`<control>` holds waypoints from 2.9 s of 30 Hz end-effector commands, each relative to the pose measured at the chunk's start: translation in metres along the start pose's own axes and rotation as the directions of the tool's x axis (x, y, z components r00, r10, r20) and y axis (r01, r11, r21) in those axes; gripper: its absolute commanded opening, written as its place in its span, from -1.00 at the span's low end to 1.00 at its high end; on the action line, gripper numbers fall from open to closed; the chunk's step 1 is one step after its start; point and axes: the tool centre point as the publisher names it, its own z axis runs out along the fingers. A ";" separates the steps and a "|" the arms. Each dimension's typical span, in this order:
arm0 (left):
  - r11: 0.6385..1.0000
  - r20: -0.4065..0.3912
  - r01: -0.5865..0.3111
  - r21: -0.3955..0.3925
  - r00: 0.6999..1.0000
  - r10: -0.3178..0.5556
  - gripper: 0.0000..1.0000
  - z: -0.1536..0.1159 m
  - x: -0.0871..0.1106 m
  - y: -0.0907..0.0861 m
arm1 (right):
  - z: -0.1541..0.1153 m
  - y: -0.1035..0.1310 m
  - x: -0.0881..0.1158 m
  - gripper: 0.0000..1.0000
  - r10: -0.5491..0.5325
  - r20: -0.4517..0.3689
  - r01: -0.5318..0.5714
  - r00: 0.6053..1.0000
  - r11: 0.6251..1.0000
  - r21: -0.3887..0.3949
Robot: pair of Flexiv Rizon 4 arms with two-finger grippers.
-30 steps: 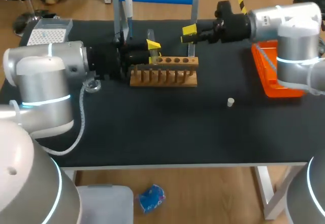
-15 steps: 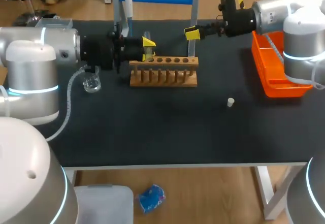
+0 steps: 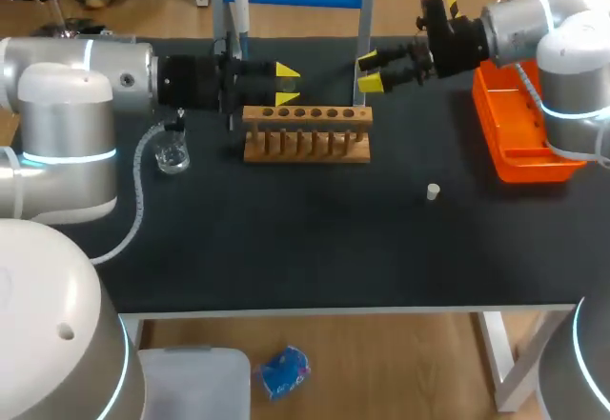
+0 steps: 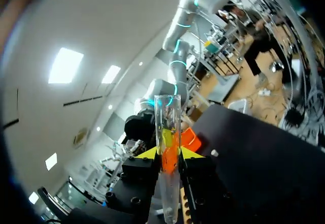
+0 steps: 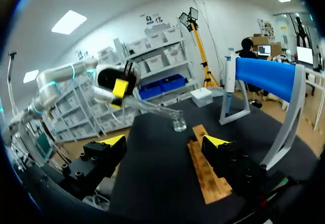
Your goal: Invert the test tube, pick up the pipette, mount the tip to pipette, aspirate from beaker and dispense into the tube, eject the tip, return the pipette, and cap with the stopper.
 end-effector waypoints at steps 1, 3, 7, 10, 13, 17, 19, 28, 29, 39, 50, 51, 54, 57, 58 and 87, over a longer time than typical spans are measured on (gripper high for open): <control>0.951 -0.016 0.297 0.090 0.955 -0.297 -1.00 0.014 -0.005 0.010 | -0.017 -0.010 0.011 1.00 -0.243 0.105 0.234 0.964 0.968 0.094; 0.963 -0.031 0.254 0.087 0.967 -0.253 -1.00 0.015 -0.007 0.013 | -0.017 -0.010 0.011 1.00 -0.243 0.105 0.234 0.964 0.968 0.094; 0.963 -0.031 0.254 0.087 0.967 -0.253 -1.00 0.015 -0.007 0.013 | -0.017 -0.010 0.011 1.00 -0.243 0.105 0.234 0.964 0.968 0.094; 0.963 -0.031 0.254 0.087 0.967 -0.253 -1.00 0.015 -0.007 0.013 | -0.017 -0.010 0.011 1.00 -0.243 0.105 0.234 0.964 0.968 0.094; 0.963 -0.031 0.254 0.087 0.967 -0.253 -1.00 0.015 -0.007 0.013 | -0.017 -0.010 0.011 1.00 -0.243 0.105 0.234 0.964 0.968 0.094; 0.905 -0.059 0.422 0.058 0.906 -0.419 -1.00 0.016 -0.011 0.020 | -0.017 -0.014 0.009 1.00 -0.258 0.083 0.251 0.963 0.964 0.090; 0.852 -0.058 0.517 0.082 0.856 -0.514 -1.00 0.018 -0.019 0.023 | -0.018 -0.022 0.004 1.00 -0.296 0.046 0.290 0.954 0.951 0.110; 0.795 -0.082 0.597 0.102 0.802 -0.592 -1.00 0.034 -0.045 0.043 | -0.025 -0.053 -0.019 1.00 -0.365 -0.003 0.361 0.931 0.918 0.162; 0.793 -0.083 0.600 0.101 0.800 -0.595 -1.00 0.035 -0.046 0.046 | -0.025 -0.056 -0.023 1.00 -0.371 0.000 0.365 0.929 0.914 0.177; 0.777 -0.092 0.624 0.089 0.781 -0.617 -1.00 0.047 -0.052 0.065 | -0.017 -0.075 -0.055 1.00 -0.450 -0.032 0.448 0.892 0.873 0.191; 0.759 -0.103 0.647 0.072 0.762 -0.640 -1.00 0.057 -0.053 0.085 | -0.010 -0.082 -0.076 1.00 -0.468 -0.035 0.466 0.883 0.868 0.173; 0.760 -0.102 0.645 0.073 0.763 -0.638 -1.00 0.057 -0.054 0.086 | -0.009 -0.082 -0.076 1.00 -0.471 -0.039 0.471 0.881 0.866 0.168; 0.770 -0.092 0.634 0.074 0.773 -0.628 -1.00 0.058 -0.056 0.094 | -0.009 -0.080 -0.076 1.00 -0.474 -0.053 0.476 0.879 0.866 0.153; 0.767 -0.090 0.638 0.066 0.770 -0.632 -1.00 0.060 -0.055 0.100 | -0.009 -0.080 -0.076 1.00 -0.474 -0.053 0.476 0.879 0.866 0.153; 0.767 -0.090 0.638 0.065 0.770 -0.632 -1.00 0.060 -0.054 0.102 | -0.009 -0.080 -0.076 1.00 -0.474 -0.053 0.476 0.879 0.866 0.153; 0.755 -0.051 0.655 0.037 0.756 -0.653 -1.00 0.066 -0.042 0.133 | -0.009 -0.080 -0.076 1.00 -0.474 -0.053 0.476 0.879 0.866 0.153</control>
